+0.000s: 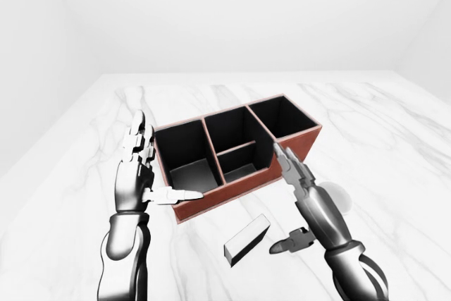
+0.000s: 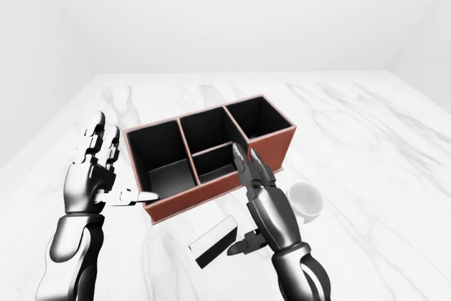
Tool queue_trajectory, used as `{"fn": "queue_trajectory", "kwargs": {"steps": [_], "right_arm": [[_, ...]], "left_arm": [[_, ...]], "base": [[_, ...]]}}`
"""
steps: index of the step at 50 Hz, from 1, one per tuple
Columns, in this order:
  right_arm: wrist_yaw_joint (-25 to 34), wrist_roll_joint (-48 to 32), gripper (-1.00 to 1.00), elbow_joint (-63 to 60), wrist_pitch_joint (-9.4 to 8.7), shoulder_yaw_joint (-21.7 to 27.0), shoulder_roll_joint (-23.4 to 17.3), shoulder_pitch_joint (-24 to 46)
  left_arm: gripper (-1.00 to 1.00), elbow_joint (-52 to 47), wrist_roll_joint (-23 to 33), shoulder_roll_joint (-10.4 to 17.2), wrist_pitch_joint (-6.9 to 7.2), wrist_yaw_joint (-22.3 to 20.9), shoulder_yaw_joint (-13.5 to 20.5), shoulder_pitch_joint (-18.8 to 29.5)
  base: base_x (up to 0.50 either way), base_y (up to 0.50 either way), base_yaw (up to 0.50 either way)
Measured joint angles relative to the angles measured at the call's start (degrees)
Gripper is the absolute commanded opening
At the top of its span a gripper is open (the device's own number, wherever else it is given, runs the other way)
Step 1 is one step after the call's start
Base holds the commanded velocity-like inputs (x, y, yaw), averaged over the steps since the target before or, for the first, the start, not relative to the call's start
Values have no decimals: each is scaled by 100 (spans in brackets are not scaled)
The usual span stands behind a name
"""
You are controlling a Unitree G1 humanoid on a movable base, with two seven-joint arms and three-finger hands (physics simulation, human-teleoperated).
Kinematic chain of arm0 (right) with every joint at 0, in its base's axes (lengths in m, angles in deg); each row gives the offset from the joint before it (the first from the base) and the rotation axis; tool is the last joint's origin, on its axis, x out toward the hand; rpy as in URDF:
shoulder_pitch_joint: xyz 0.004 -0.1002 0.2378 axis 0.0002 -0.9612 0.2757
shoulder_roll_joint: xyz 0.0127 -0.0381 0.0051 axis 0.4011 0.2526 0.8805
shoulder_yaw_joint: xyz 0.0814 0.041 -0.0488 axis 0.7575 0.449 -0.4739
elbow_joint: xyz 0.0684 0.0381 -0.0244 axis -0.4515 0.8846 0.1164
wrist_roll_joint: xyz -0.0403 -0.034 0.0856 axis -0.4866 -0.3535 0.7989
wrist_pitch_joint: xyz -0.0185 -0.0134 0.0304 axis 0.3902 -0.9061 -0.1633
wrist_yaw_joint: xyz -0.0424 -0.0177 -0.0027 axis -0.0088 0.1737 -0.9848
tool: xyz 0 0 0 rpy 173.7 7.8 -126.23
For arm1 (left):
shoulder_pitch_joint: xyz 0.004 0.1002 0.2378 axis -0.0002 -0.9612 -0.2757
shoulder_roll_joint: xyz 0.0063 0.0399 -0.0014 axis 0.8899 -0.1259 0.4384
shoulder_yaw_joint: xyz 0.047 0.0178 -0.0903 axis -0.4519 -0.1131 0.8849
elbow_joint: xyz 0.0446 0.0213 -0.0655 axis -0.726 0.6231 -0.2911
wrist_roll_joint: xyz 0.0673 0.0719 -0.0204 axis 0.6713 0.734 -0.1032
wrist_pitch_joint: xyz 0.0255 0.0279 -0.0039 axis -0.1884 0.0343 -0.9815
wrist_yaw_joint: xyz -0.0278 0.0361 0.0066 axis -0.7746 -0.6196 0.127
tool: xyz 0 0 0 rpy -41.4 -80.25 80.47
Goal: Pick up the book and place it in the front compartment of the caddy.
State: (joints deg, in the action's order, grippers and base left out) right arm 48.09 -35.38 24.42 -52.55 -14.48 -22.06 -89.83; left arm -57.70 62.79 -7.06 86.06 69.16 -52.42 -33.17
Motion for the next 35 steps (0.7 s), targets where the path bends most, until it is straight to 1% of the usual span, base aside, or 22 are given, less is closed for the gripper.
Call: {"fn": "queue_trajectory", "kwargs": {"steps": [20, 35], "right_arm": [[-498, -337, 100, 922, 0, 0, -65, 195], [-752, -581, 100, 1321, 0, -77, -71, 290]], "left_arm": [[100, -33, 2, 3, 0, 0, -2, 4], [100, -90, 1, 6, 0, -23, 22, -10]], "base": [[0, 0, 0], [0, 0, 0]]}}
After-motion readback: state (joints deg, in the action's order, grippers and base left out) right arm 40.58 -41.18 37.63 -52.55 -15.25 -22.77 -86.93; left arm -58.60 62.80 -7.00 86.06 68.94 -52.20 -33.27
